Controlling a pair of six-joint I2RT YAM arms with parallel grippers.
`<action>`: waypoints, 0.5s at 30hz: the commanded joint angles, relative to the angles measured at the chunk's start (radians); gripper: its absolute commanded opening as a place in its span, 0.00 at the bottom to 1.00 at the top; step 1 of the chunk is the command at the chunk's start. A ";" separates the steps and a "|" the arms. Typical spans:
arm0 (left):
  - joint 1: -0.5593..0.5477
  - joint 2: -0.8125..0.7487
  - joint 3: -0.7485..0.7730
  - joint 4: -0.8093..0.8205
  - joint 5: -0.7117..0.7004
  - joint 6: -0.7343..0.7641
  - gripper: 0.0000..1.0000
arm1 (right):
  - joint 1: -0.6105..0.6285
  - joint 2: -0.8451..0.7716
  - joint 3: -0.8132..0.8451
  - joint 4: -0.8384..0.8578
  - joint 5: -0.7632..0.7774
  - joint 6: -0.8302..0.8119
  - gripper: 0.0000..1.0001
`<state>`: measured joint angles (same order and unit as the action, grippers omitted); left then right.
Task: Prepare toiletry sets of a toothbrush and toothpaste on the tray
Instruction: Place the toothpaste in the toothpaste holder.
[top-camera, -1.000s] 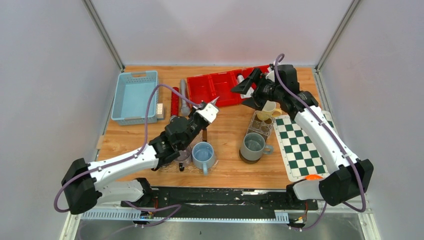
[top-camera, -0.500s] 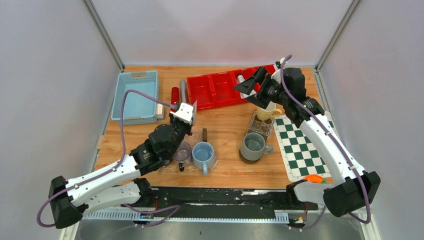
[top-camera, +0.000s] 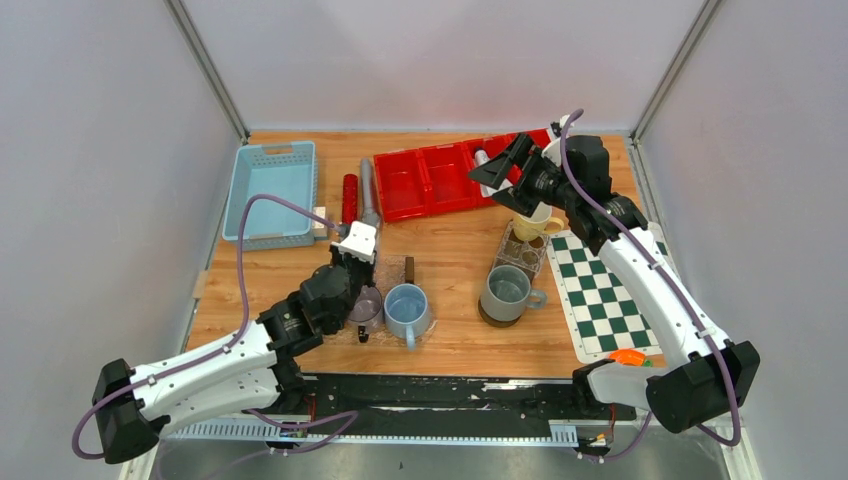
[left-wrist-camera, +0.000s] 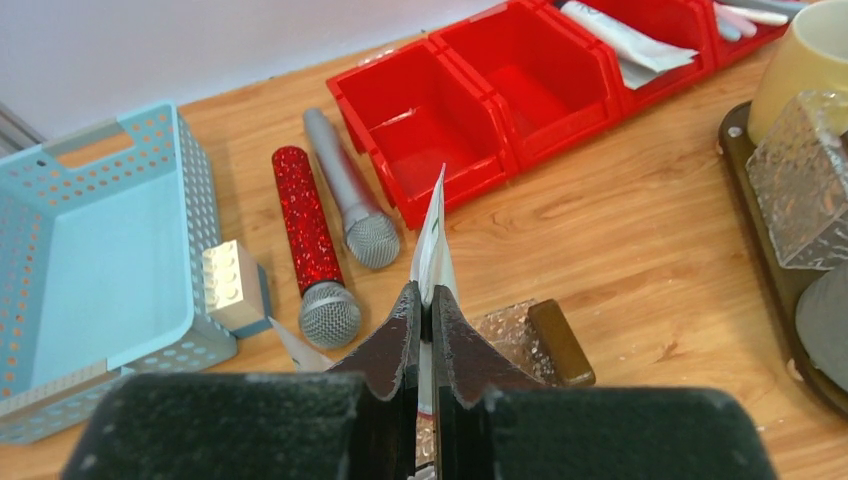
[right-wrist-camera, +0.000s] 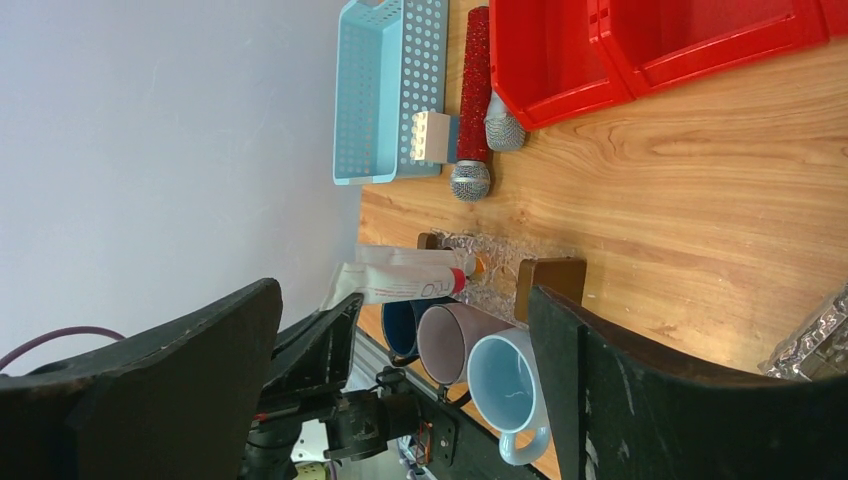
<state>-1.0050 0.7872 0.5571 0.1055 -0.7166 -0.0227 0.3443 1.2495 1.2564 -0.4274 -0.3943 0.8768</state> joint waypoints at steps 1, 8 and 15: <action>-0.004 -0.014 -0.038 0.144 -0.046 -0.030 0.00 | -0.004 -0.001 -0.012 0.052 -0.001 -0.005 0.95; -0.006 -0.006 -0.114 0.252 -0.077 -0.041 0.00 | -0.003 -0.007 -0.020 0.054 0.003 -0.003 0.95; -0.005 -0.010 -0.147 0.302 -0.091 -0.060 0.00 | -0.003 -0.001 -0.020 0.056 -0.005 0.002 0.95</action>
<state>-1.0065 0.7879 0.4156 0.2970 -0.7757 -0.0418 0.3443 1.2503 1.2400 -0.4198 -0.3943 0.8772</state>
